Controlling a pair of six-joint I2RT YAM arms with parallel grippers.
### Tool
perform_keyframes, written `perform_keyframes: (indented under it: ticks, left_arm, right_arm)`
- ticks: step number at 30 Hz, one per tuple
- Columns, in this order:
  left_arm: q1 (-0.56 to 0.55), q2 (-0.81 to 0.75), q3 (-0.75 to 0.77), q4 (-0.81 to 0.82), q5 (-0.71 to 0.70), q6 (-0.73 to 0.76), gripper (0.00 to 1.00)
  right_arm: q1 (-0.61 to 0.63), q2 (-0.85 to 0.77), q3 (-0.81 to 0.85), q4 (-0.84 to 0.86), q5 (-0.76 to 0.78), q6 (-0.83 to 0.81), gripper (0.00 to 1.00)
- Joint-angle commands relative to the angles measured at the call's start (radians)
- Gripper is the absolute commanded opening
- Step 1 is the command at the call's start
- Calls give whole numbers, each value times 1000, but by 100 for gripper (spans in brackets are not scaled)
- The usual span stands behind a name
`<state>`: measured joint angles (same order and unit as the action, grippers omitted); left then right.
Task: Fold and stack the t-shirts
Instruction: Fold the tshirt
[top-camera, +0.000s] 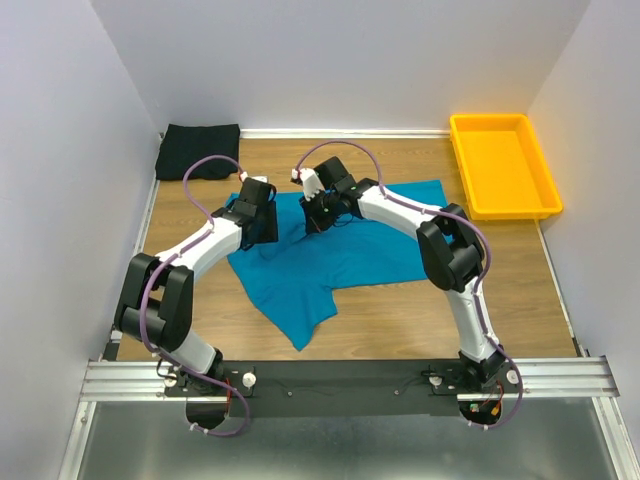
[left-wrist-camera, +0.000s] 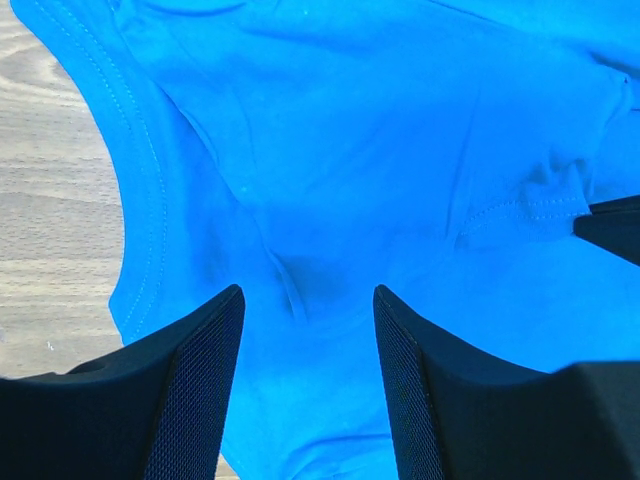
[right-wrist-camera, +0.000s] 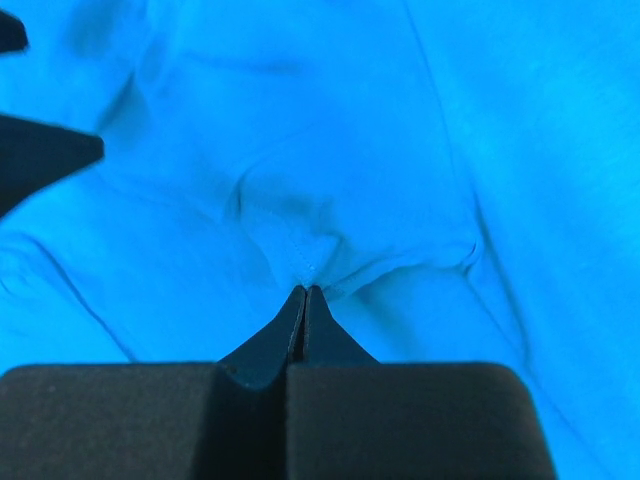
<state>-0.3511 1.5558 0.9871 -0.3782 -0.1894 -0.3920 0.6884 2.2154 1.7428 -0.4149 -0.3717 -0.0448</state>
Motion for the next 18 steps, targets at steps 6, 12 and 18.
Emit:
perform_keyframes:
  ticks: [6, 12, 18]
  left_arm:
    - [41, 16, -30, -8, 123, -10, 63]
    - [44, 36, -60, 27, 182, -8, 65]
    - [46, 35, -83, 53, 183, -39, 68]
  right_arm:
    - [2, -39, -20, -87, 14, -58, 0]
    - [2, -16, 6, -87, -6, -55, 1]
    - [2, -11, 6, -87, -12, -53, 1]
